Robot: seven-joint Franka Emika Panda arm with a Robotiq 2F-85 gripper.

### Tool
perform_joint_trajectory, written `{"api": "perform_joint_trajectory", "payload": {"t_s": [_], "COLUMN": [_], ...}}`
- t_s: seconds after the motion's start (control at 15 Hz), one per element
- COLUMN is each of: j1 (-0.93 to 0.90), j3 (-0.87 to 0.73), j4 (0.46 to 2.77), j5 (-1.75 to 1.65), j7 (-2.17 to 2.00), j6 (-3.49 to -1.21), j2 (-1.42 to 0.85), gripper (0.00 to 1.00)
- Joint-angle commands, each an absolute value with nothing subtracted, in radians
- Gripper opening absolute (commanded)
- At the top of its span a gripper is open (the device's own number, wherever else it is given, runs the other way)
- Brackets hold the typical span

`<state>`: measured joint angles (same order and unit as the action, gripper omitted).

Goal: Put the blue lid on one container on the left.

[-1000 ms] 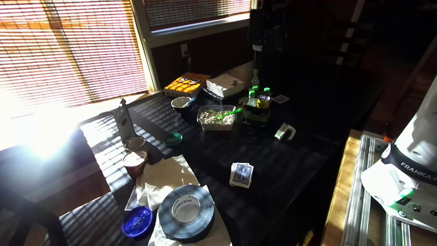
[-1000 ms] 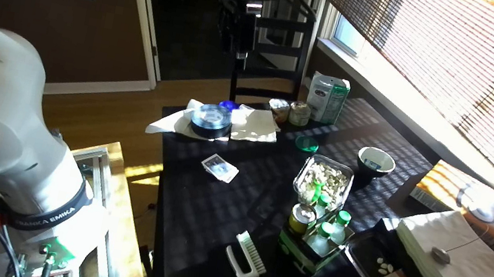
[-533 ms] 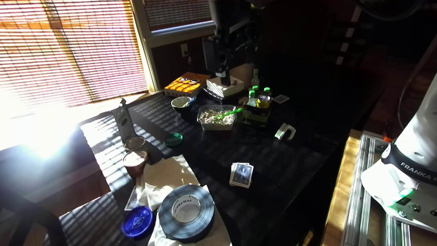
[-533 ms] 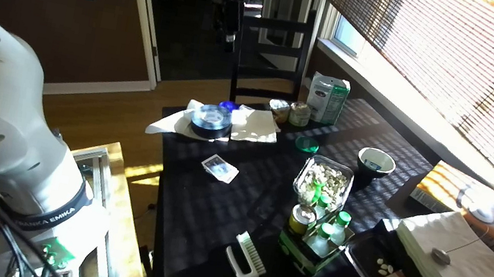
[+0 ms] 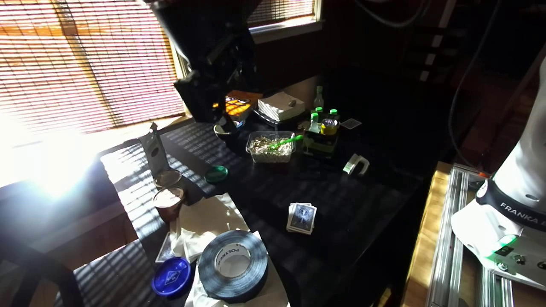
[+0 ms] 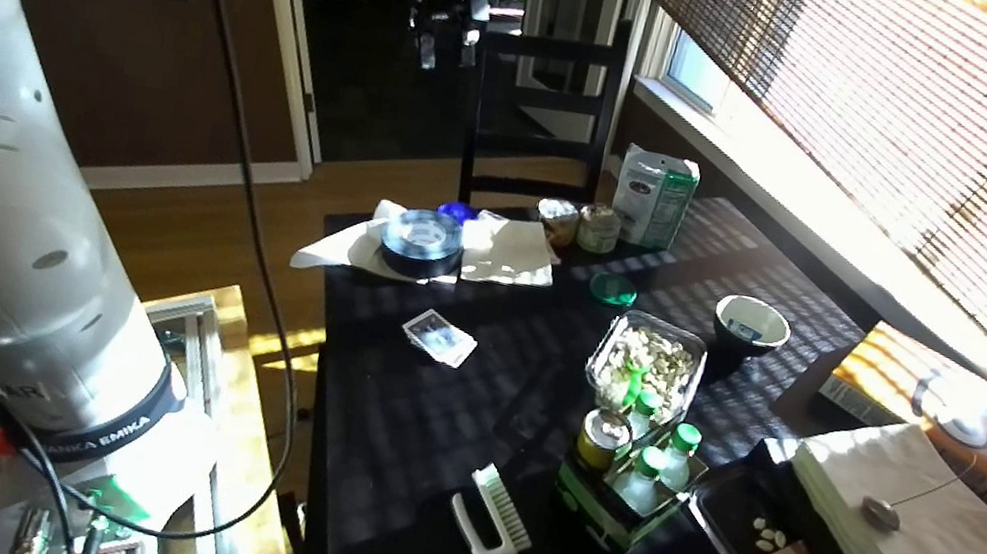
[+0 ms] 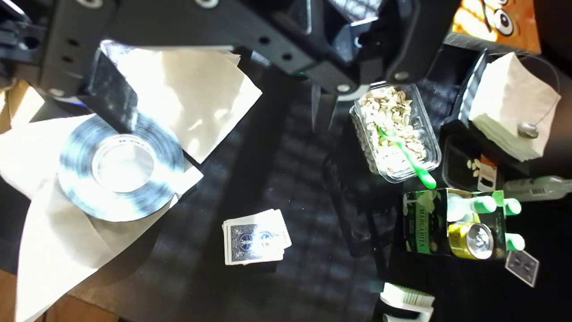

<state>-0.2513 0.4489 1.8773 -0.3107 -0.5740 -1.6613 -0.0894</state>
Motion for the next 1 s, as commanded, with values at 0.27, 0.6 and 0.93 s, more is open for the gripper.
{"api": "perform_joint_trajectory", "payload": {"t_s": [0.27,0.6,0.93], "j1": [-0.494,-0.523,-0.582], "j3": [0.357,0.318,0.256], "j4": [1.471,1.508,1.436], "j5": [-0.327,-0.333,-0.290], "j7": [-0.710,-0.719,-0.995], "j6": [-1.371,-1.411,-1.375], "j2": [-0.477,-0.464,-0.568], "gripper": [1.00,1.00,1.00]}}
